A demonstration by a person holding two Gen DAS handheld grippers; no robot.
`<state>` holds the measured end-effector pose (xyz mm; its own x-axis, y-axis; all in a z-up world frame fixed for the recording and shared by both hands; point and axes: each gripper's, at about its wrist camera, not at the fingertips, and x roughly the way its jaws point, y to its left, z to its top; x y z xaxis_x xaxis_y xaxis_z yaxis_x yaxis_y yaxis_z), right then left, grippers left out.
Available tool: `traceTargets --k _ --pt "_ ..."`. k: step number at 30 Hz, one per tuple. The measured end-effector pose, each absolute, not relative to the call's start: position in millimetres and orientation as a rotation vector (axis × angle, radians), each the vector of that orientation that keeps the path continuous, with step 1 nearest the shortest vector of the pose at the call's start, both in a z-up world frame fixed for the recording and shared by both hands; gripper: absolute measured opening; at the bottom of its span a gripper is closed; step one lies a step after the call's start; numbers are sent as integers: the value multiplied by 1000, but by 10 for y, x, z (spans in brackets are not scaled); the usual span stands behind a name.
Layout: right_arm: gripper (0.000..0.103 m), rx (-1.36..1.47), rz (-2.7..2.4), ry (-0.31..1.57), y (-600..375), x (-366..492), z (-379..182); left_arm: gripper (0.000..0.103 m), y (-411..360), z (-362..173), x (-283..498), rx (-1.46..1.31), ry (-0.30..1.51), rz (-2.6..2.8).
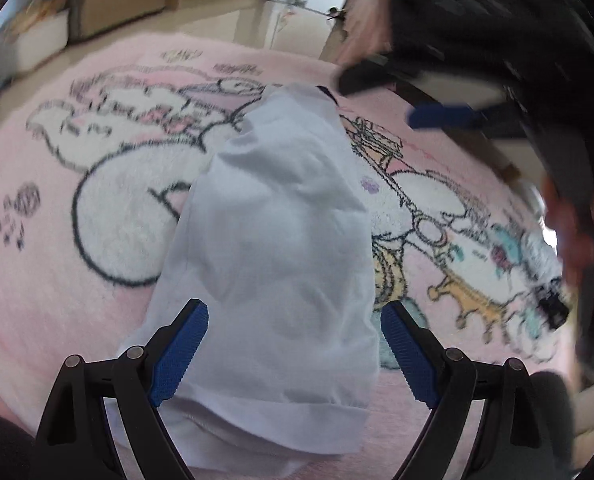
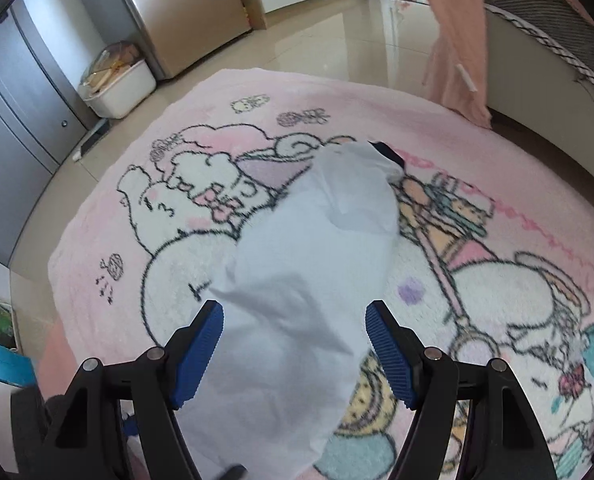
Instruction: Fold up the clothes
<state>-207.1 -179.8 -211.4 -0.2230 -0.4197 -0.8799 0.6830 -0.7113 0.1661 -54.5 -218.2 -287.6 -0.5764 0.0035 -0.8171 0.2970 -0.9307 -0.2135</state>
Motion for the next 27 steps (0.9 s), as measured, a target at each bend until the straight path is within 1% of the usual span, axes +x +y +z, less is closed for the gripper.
traceTargets --k 2,8,13,17,19,23,27 --pt "73 1331 -1981 343 -1897 -2131 -2148 89 -2124 -2897 -580 1347 392 -2617" --pt "74 1403 -1903 306 -2077 -2266 -2318 89 -2127 -3063 -598 1410 412 -2596" --pt "73 1452 -1851 409 -2243 -2325 -2515 89 -2169 -3268 -620 1497 495 -2528" --pt "74 1496 -1822 406 -2303 -2445 -2751 89 -2115 -3425 -619 1566 415 -2484" --pt "74 1530 -1822 369 -2316 -2533 -2870 89 -2059 -3495 -611 1596 363 -2476" --pt "74 1603 -1807 183 -2303 -2715 -3029 89 -1960 -3529 -558 1617 291 -2477" --pt "74 1654 -1808 101 -2356 -2815 -3133 89 -2005 -3506 -497 1622 370 -2478"
